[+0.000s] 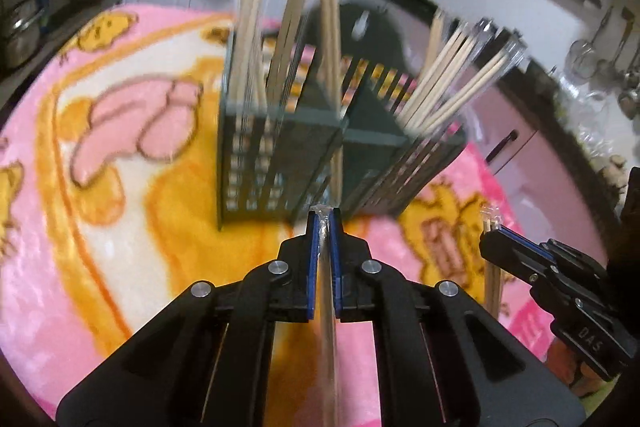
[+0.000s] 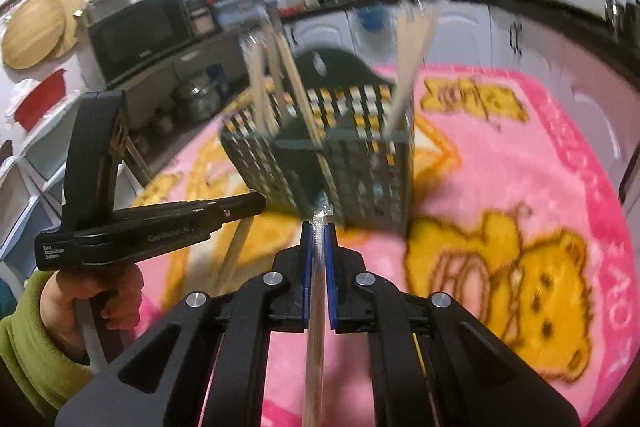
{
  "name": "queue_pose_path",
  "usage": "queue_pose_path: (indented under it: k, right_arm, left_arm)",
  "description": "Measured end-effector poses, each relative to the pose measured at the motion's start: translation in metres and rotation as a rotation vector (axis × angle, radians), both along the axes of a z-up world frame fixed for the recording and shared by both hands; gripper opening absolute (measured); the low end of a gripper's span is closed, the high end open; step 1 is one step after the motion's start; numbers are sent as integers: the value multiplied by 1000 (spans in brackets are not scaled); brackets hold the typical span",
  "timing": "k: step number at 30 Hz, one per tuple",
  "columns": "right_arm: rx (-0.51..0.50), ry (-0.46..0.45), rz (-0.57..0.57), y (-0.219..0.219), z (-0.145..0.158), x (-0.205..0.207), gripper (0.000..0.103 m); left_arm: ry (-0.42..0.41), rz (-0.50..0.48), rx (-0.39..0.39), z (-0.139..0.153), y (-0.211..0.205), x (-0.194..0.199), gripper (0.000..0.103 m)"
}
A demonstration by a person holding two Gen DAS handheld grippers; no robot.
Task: Organize utensils
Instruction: 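Lift both held chopsticks upright and carry them above the caddy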
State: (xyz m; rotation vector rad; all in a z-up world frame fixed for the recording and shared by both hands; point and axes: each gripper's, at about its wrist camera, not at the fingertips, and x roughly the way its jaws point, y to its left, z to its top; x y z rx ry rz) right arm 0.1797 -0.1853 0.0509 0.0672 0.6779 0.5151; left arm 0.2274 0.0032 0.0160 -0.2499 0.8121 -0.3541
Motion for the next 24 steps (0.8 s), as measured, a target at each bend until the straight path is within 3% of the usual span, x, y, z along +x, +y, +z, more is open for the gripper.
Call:
queue_pose_path:
  k: [10,24]
  right_arm:
    - [48,-216,-8,-8,65,-18,6]
    - [95,-383,-59,-20,121,-15,6]
  left_arm:
    - [-188,20,-28,77,7,-14,2]
    - [-385,22,-48,157,4,-23,2]
